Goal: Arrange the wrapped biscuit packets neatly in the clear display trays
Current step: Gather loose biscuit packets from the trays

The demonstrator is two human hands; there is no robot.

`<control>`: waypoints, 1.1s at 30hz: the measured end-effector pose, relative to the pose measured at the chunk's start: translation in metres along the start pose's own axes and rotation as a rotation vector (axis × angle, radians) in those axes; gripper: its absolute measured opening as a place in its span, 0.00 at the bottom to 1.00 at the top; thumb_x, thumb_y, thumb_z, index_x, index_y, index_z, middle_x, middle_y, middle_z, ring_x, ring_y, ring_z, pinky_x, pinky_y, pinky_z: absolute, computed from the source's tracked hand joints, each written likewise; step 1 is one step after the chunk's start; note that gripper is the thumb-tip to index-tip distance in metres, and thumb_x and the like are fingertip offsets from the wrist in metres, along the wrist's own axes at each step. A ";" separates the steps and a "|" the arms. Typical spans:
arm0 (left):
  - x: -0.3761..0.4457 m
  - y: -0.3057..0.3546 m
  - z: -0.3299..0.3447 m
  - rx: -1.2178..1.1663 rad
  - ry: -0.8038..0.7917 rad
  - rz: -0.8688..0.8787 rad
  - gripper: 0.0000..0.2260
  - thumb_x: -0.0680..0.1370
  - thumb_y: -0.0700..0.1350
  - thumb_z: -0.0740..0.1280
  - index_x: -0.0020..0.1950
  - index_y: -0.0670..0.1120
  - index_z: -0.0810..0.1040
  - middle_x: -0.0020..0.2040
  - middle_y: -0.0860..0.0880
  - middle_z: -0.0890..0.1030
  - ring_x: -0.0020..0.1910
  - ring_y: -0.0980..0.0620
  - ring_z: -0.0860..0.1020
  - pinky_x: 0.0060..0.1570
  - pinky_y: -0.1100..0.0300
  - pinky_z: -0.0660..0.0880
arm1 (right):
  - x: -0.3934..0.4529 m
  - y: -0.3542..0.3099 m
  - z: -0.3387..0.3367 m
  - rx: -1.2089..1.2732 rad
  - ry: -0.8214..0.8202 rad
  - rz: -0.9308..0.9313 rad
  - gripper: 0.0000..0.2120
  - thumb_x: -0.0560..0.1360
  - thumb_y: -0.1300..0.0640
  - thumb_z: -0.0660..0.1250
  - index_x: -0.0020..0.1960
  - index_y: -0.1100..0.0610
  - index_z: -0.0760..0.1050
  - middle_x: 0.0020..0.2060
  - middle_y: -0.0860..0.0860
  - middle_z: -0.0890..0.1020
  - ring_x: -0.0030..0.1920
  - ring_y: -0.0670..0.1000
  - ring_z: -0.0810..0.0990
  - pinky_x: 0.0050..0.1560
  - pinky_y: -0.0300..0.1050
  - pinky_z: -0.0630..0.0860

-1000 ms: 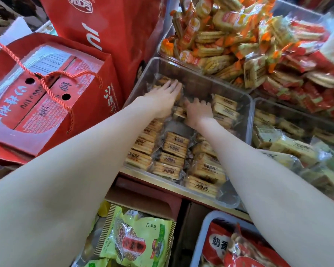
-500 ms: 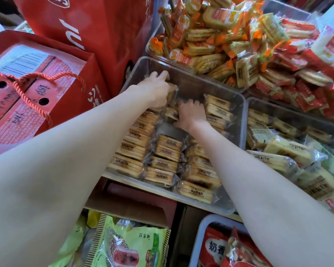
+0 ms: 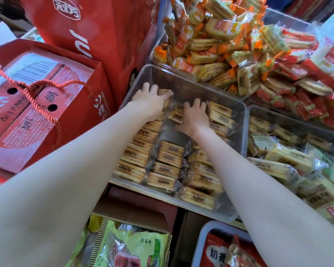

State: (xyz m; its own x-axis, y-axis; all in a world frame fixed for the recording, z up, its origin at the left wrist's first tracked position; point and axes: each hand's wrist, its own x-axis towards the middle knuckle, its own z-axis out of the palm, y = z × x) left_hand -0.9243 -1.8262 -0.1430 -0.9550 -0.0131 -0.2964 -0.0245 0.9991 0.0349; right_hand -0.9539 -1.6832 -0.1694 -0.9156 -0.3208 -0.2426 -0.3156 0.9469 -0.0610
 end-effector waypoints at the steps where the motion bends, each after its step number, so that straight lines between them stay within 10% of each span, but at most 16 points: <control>1: -0.001 0.002 -0.001 -0.015 -0.004 -0.013 0.29 0.81 0.40 0.55 0.77 0.56 0.46 0.75 0.39 0.52 0.72 0.36 0.51 0.68 0.45 0.58 | 0.001 0.000 -0.003 0.071 -0.001 0.038 0.34 0.71 0.48 0.72 0.69 0.59 0.61 0.67 0.60 0.60 0.69 0.64 0.59 0.63 0.53 0.68; 14: -0.011 0.013 -0.015 -0.127 -0.014 -0.057 0.30 0.80 0.39 0.56 0.77 0.55 0.47 0.76 0.41 0.55 0.72 0.36 0.55 0.67 0.44 0.62 | -0.052 0.031 -0.061 0.855 0.406 -0.042 0.31 0.68 0.58 0.76 0.66 0.58 0.65 0.58 0.52 0.75 0.60 0.50 0.73 0.60 0.40 0.71; 21: -0.054 0.036 -0.056 -1.269 0.239 0.001 0.15 0.81 0.42 0.61 0.67 0.43 0.73 0.57 0.46 0.79 0.55 0.52 0.78 0.57 0.59 0.76 | -0.092 0.053 -0.069 1.747 0.081 0.047 0.20 0.75 0.60 0.67 0.65 0.60 0.69 0.57 0.59 0.79 0.56 0.55 0.79 0.63 0.55 0.74; 26: -0.083 0.050 -0.085 -1.423 0.270 0.000 0.07 0.75 0.38 0.69 0.52 0.41 0.78 0.41 0.48 0.81 0.39 0.55 0.80 0.39 0.66 0.79 | -0.106 0.057 -0.089 1.897 -0.055 -0.046 0.21 0.78 0.58 0.61 0.70 0.63 0.65 0.64 0.62 0.75 0.64 0.58 0.75 0.68 0.54 0.69; 33: -0.113 0.047 -0.108 -1.550 0.298 0.042 0.04 0.76 0.37 0.68 0.40 0.40 0.76 0.39 0.45 0.80 0.35 0.55 0.82 0.41 0.63 0.80 | -0.133 0.065 -0.122 1.884 -0.075 -0.187 0.23 0.77 0.55 0.63 0.69 0.62 0.67 0.62 0.59 0.77 0.64 0.57 0.75 0.64 0.50 0.73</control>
State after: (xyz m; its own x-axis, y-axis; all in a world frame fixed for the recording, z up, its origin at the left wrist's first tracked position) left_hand -0.8492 -1.7819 -0.0052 -0.9796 -0.1813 -0.0863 -0.0860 -0.0094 0.9962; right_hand -0.8829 -1.5815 -0.0232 -0.8787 -0.4560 -0.1412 0.2983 -0.2935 -0.9082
